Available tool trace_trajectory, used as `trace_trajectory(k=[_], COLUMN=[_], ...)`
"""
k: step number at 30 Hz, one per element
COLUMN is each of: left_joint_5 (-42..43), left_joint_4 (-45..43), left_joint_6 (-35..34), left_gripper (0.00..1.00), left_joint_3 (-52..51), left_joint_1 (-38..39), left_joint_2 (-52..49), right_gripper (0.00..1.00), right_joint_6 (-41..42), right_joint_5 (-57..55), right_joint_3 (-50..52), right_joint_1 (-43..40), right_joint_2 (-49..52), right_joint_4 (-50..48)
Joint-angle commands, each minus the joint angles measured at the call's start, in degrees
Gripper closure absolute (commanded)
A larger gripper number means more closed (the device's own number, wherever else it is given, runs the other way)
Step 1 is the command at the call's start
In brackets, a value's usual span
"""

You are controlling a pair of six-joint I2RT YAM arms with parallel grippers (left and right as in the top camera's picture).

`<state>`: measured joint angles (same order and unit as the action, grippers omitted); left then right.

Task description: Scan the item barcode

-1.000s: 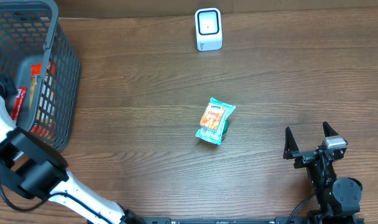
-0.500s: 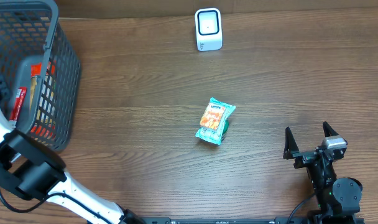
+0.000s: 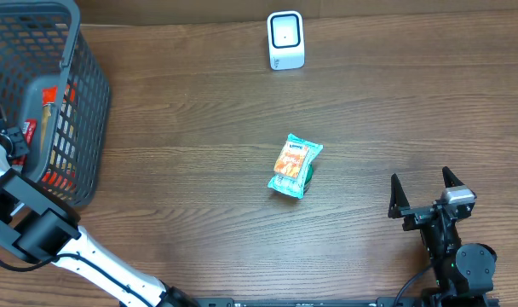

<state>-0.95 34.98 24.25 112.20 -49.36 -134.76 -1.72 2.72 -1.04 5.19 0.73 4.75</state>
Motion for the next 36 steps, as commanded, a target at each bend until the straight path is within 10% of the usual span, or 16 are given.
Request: trace_trajectory(k=[1,25,30,36], left_joint_5=[-3.23,5.05,5.79,19.67], left_joint_4=[0.33,7.15,4.98,5.84], left_joint_6=[1.03,-11.61,-13.11,-4.04], left_gripper=[0.96,0.91,0.00,0.01], left_joint_3=[0.02,0.17,0.17,0.13], left_joint_1=[0.20,6.27,6.27,6.27], left_joint_2=[-3.80,5.33,12.63,13.70], right_gripper=[0.00,0.00,0.00,0.00], right_joint_6=[-0.15,-0.15,-0.15,-0.15], right_joint_5=[-0.11,-0.11,-0.11,-0.11], right_joint_3=[0.59,0.59,0.59,0.59], right_joint_1=[-0.13,-0.13,-0.13,-0.13], right_joint_2=[-0.57,-0.57,-0.57,-0.57], right_joint_4=[-0.11,-0.11,-0.11,-0.11])
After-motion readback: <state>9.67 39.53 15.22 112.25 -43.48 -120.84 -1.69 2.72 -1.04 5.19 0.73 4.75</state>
